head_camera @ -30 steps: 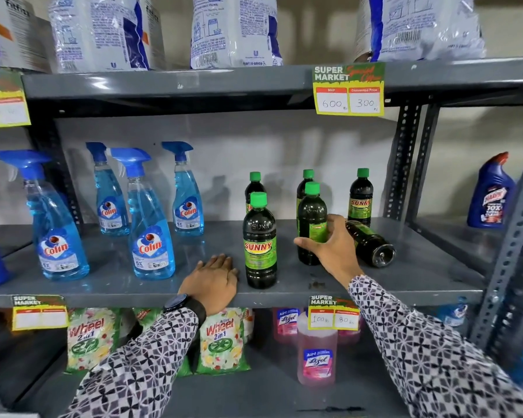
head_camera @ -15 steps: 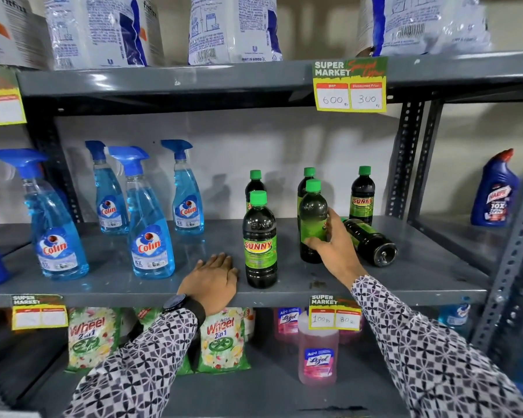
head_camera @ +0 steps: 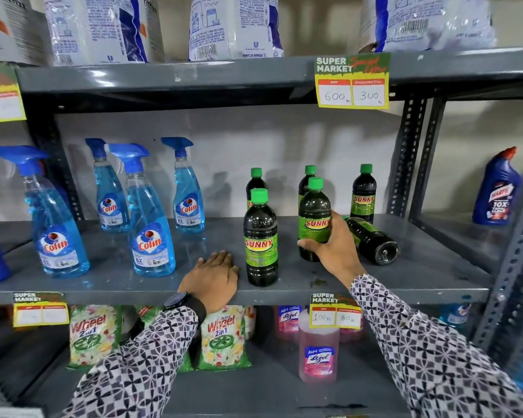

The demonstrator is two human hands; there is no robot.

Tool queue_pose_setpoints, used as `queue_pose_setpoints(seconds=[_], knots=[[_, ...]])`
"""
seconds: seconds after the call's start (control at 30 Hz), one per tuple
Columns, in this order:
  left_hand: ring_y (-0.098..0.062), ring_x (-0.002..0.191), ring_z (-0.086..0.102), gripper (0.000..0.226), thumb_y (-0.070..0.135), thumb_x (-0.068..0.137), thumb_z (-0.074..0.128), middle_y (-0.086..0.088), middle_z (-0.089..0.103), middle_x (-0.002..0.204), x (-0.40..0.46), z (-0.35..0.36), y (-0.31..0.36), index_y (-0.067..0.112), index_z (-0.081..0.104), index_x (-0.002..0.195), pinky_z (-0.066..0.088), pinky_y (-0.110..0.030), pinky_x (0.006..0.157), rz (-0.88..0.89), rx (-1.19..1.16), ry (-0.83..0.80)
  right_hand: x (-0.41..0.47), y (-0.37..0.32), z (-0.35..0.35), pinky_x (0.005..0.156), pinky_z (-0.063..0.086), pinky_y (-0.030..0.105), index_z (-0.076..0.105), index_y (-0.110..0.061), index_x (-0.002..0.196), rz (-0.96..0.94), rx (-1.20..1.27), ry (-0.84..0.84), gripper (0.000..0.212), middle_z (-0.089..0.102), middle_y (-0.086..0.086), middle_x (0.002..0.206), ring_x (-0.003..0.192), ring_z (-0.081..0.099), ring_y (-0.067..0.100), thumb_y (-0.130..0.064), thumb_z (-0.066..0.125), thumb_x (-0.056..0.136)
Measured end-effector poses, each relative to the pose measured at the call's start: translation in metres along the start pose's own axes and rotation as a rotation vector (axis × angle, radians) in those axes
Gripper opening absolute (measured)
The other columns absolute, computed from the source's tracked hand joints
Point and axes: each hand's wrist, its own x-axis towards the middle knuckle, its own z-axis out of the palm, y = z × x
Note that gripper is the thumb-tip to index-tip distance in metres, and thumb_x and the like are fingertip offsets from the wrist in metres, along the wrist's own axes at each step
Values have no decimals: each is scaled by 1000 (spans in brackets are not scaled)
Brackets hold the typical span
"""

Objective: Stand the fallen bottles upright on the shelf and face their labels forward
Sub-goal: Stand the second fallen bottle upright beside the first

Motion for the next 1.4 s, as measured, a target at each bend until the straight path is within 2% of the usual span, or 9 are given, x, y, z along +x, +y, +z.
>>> queue_pose_setpoints(seconds=[0.07,0.2,0.23,0.37,0.53,0.7,1.23,1.3,1.4], knots=[[-18,158,17,61,42,106,18,-4,19,170,1,1,0,15,23,161,12,-42,129,0,2,-3,3,5,2,105,55,47,51,-29,141,2,18,-3,100,66,-3,128,122,64,19,-66,91,57],[-18,158,17,62,42,106,17,-5,19,170,1,0,-1,14,23,161,12,-42,129,5,6,-6,-3,-5,-5,111,51,45,49,-21,149,77,150,-59,84,70,0,131,120,66,17,-24,93,78],[-18,158,17,62,42,106,17,-5,19,170,1,0,-1,14,23,161,12,-42,129,6,5,-6,-2,-2,-5,112,51,46,50,-20,149,89,169,-70,82,71,-1,130,119,67,17,-20,93,78],[-18,158,17,62,41,106,16,-5,19,170,-1,-1,0,14,22,161,12,-42,129,2,2,-14,-8,1,-12,109,54,46,57,-23,135,96,202,-140,77,75,-5,123,116,71,15,-23,97,70],[-18,157,18,59,40,107,20,-5,21,170,-2,-4,2,14,25,160,11,-41,129,-2,-8,-2,-34,-1,-26,91,60,22,58,-21,124,33,266,-243,63,76,-4,119,102,74,-2,3,91,75],[-19,157,18,59,39,107,20,-5,21,170,-4,-5,4,14,24,160,11,-41,129,-8,2,-11,-47,2,-31,89,58,19,59,-18,125,-10,305,-237,63,78,0,119,108,75,8,3,91,75],[-18,158,16,60,39,107,17,-5,18,171,-5,-7,4,14,22,161,11,-42,129,-2,3,-33,-57,-9,-40,97,56,24,60,-25,129,-24,345,-296,63,76,-4,124,116,72,9,-10,93,78],[-18,158,15,59,38,107,17,-5,18,171,-5,-6,4,13,21,161,10,-42,129,0,4,-37,-57,-16,-49,97,56,25,61,-23,133,-74,312,-210,53,75,-5,122,114,70,10,-20,86,87],[-18,158,15,59,38,107,18,-4,18,171,-4,-7,5,13,21,161,10,-41,129,-2,4,-33,-40,-23,-75,86,60,29,70,-14,125,-138,162,251,30,74,-5,105,96,70,9,-27,73,97]])
